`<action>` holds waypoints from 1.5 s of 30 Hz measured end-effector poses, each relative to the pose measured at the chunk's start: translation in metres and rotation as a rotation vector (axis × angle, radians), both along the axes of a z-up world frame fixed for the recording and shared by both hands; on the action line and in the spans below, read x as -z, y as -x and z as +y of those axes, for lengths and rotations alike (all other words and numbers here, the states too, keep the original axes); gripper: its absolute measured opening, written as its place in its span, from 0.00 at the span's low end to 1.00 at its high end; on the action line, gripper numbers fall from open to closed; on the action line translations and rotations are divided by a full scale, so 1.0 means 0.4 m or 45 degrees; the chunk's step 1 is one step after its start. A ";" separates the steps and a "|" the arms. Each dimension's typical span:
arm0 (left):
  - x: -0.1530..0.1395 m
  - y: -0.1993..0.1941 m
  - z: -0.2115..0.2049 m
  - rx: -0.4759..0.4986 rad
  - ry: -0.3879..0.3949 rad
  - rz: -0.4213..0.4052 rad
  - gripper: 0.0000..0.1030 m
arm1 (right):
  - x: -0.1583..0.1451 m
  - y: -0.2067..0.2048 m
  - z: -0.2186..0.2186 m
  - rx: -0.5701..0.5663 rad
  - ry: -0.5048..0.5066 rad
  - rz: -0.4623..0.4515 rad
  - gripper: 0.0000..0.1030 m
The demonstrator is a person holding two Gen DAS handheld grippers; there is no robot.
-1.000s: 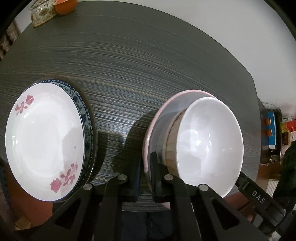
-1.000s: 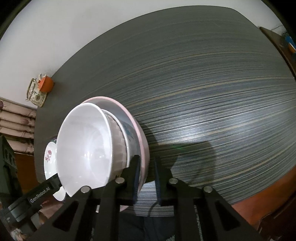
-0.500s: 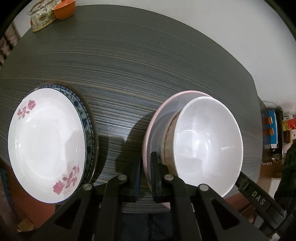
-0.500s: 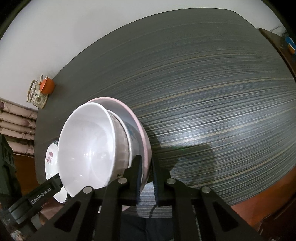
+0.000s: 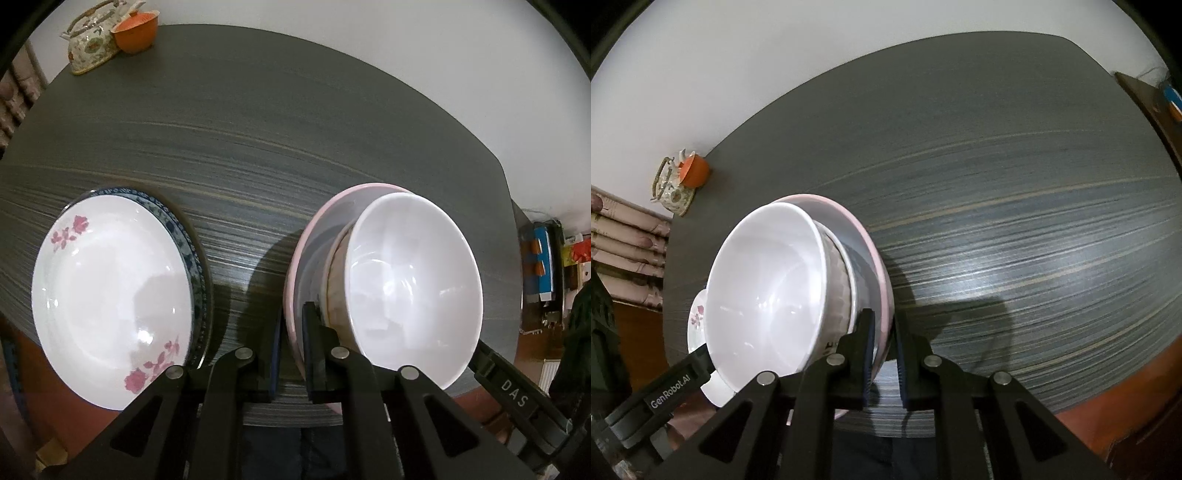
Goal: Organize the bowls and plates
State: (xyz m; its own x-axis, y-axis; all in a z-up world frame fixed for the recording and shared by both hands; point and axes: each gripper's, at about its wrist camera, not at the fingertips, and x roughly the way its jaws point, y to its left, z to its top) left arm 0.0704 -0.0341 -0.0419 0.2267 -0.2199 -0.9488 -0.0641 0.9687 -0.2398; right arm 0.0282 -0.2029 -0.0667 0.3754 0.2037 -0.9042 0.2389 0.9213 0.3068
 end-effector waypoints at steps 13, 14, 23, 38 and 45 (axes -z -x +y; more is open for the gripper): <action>-0.063 0.048 0.065 -0.093 0.001 -0.075 0.07 | -0.062 -0.024 0.095 -0.103 0.019 -0.055 0.11; -0.069 0.053 0.066 -0.102 -0.002 -0.082 0.07 | -0.067 -0.027 0.110 -0.117 0.021 -0.059 0.11; -0.121 0.099 0.165 -0.218 -0.012 -0.138 0.07 | -0.099 -0.038 0.237 -0.227 0.011 -0.091 0.11; -0.153 0.150 0.340 -0.380 -0.024 -0.150 0.07 | -0.086 -0.019 0.394 -0.375 -0.005 -0.068 0.11; -0.131 0.182 0.398 -0.427 -0.019 -0.127 0.07 | -0.064 0.008 0.435 -0.413 0.004 -0.041 0.11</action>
